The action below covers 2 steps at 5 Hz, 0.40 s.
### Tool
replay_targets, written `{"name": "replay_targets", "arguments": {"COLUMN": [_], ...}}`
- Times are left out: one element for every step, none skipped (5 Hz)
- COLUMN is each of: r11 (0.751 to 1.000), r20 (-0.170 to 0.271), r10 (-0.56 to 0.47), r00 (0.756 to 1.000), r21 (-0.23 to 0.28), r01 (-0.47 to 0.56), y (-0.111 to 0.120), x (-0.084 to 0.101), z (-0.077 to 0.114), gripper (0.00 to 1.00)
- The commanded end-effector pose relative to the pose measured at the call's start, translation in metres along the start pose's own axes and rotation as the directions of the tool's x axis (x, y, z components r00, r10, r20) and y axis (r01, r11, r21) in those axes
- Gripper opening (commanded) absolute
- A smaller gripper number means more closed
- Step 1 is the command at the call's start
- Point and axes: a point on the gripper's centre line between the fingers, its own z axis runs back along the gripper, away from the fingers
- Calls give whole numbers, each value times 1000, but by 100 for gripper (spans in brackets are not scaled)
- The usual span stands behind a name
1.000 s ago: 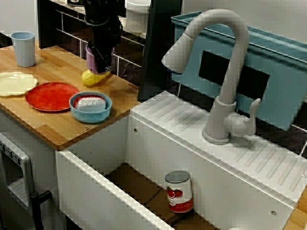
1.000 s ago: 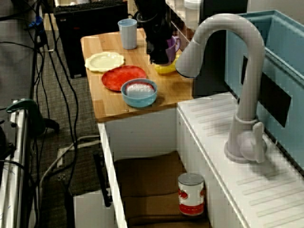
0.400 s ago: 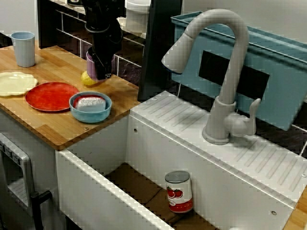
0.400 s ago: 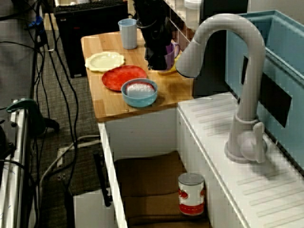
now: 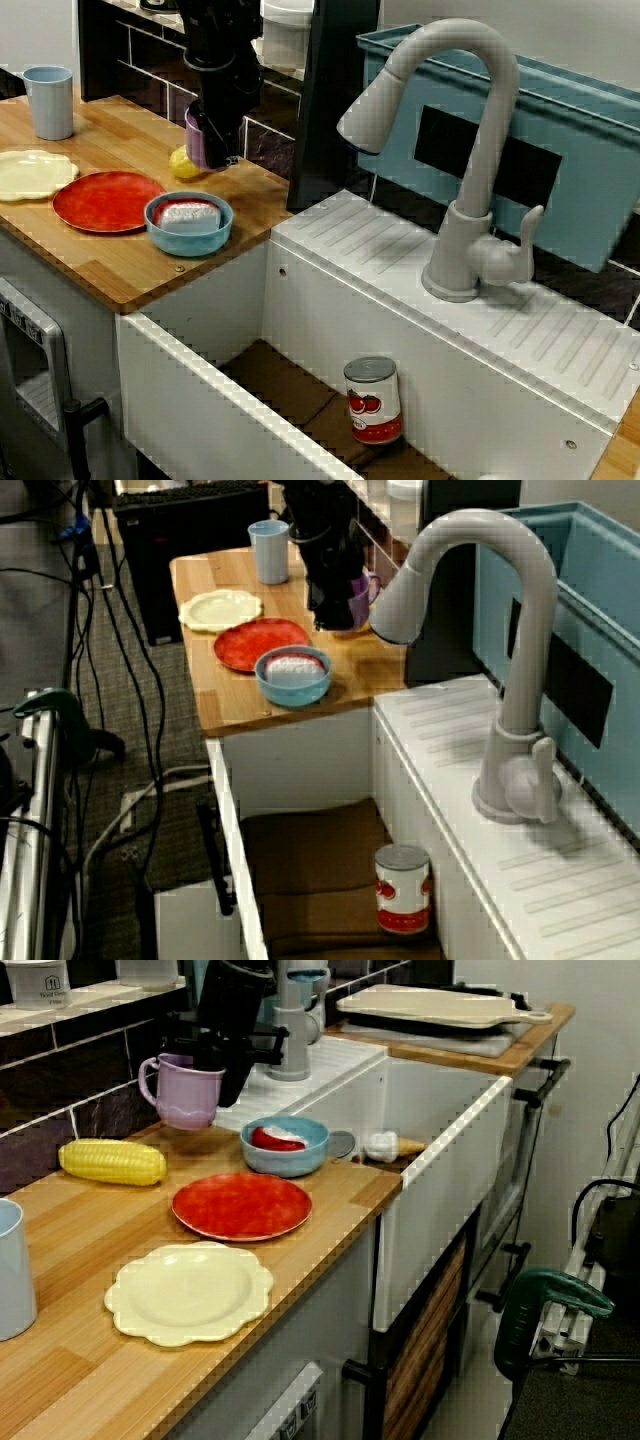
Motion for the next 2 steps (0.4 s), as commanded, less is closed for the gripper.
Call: {"name": "replay_targets", "arguments": {"r11": [1000,1000], "r20": [3,-4], "r10": [-13,-20], "r00": [1000,1000], "r21": [14,14], "r01": [13,20], "y": [3,-1], "x": [-4,-7], "z": [5,3], "gripper": [0,0]}}
